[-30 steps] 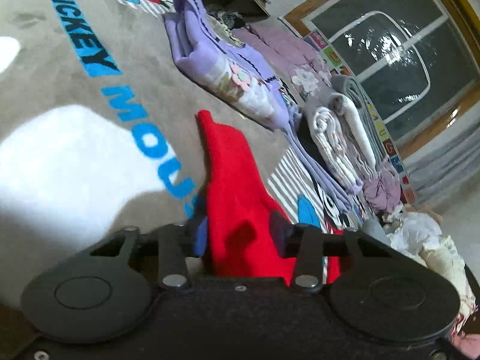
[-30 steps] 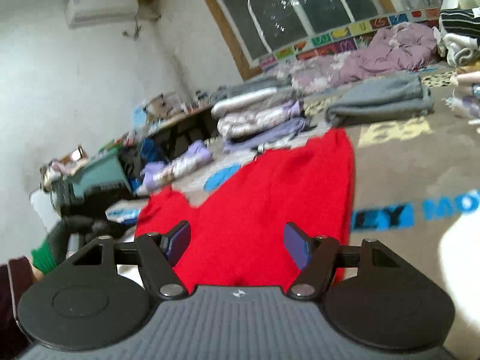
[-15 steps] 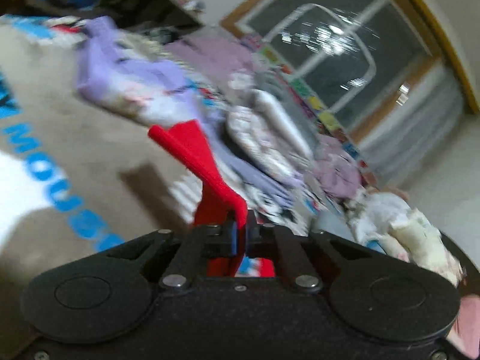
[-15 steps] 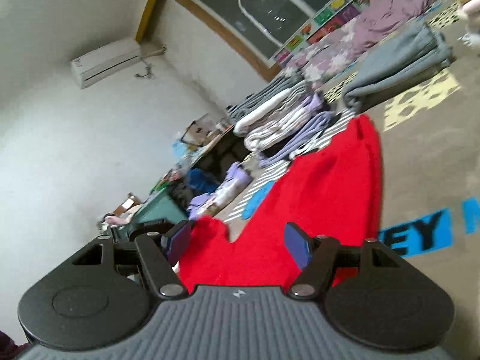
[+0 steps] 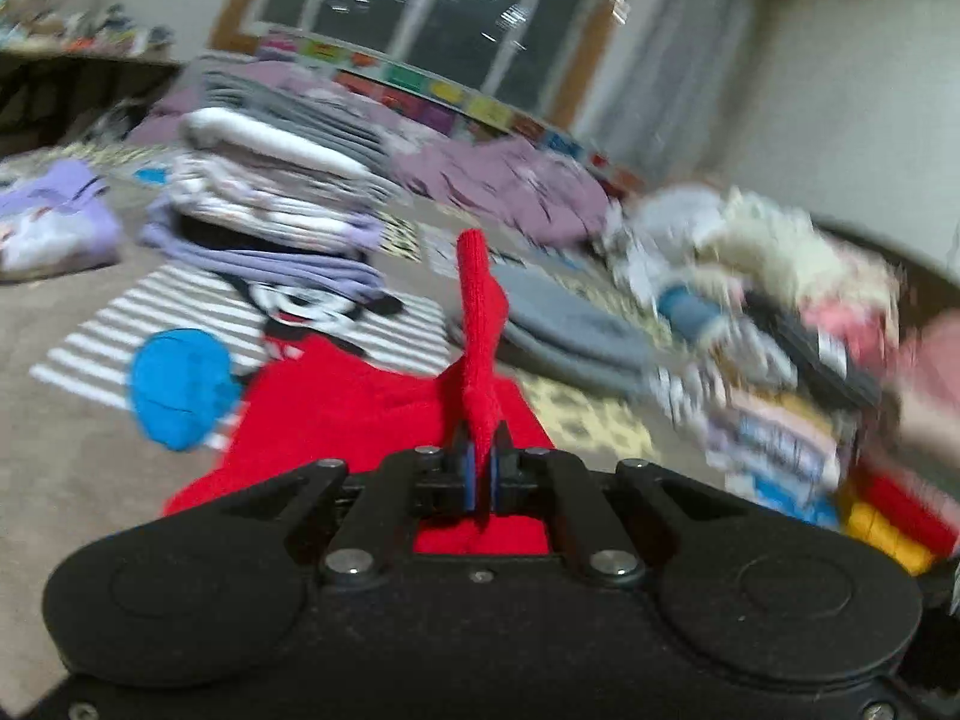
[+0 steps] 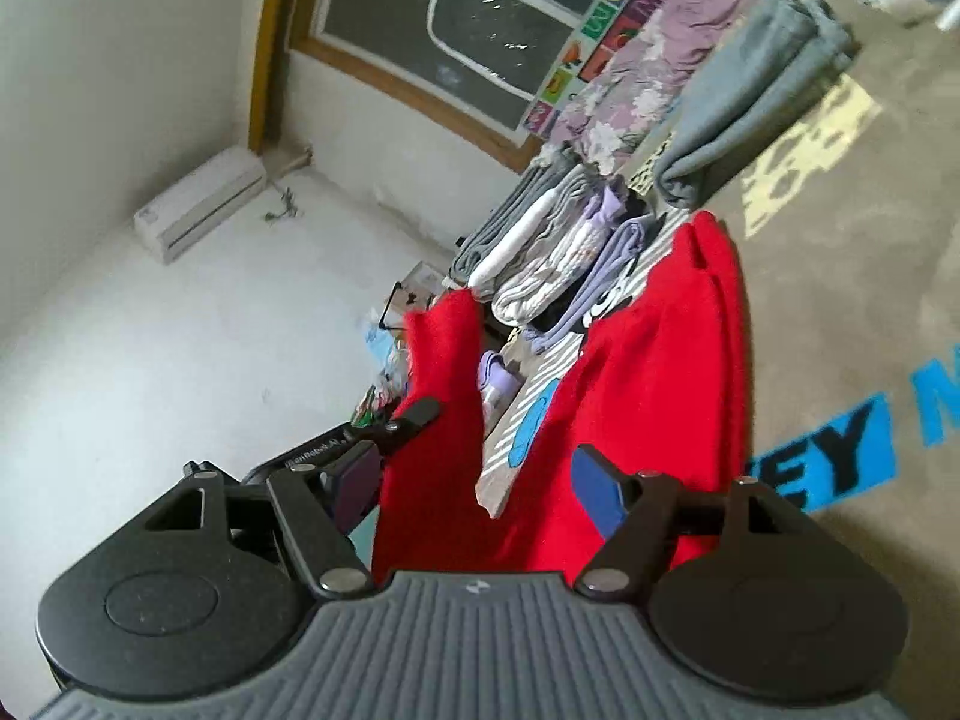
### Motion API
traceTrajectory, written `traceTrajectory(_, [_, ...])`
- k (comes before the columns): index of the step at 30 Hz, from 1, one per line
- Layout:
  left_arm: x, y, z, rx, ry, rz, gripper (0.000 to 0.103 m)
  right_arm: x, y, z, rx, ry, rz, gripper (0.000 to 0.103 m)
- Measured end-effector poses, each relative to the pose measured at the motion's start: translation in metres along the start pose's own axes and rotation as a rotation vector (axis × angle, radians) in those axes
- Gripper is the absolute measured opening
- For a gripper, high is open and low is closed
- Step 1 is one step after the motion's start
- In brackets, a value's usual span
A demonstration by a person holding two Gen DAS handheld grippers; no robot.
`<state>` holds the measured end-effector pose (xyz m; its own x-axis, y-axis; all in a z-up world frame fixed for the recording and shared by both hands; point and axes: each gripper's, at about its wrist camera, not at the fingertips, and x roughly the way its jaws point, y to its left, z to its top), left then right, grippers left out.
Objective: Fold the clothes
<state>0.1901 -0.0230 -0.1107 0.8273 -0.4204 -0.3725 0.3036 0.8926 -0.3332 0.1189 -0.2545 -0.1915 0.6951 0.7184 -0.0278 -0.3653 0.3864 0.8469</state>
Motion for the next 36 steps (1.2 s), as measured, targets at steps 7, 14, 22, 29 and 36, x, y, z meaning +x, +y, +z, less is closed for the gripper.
traceTrajectory(7, [0.030,-0.040,-0.032,0.175,0.089,0.002,0.001,-0.003,-0.012,0.000,0.073,-0.018,-0.005,0.071])
traceTrajectory(14, [0.017,-0.034,-0.035,0.193,0.164,-0.113,0.052,-0.001,-0.031,0.000,0.152,-0.031,-0.033,0.071])
traceTrajectory(22, [-0.056,0.036,-0.017,0.137,0.075,-0.025,0.052,0.006,-0.029,-0.004,0.113,-0.011,-0.115,0.071])
traceTrajectory(29, [-0.095,0.049,-0.034,0.317,0.088,-0.043,0.059,0.018,-0.009,-0.005,0.046,0.020,-0.228,0.065])
traceTrajectory(36, [-0.095,0.029,-0.056,0.503,0.152,-0.009,0.062,0.039,-0.006,0.012,0.105,0.058,-0.341,0.065])
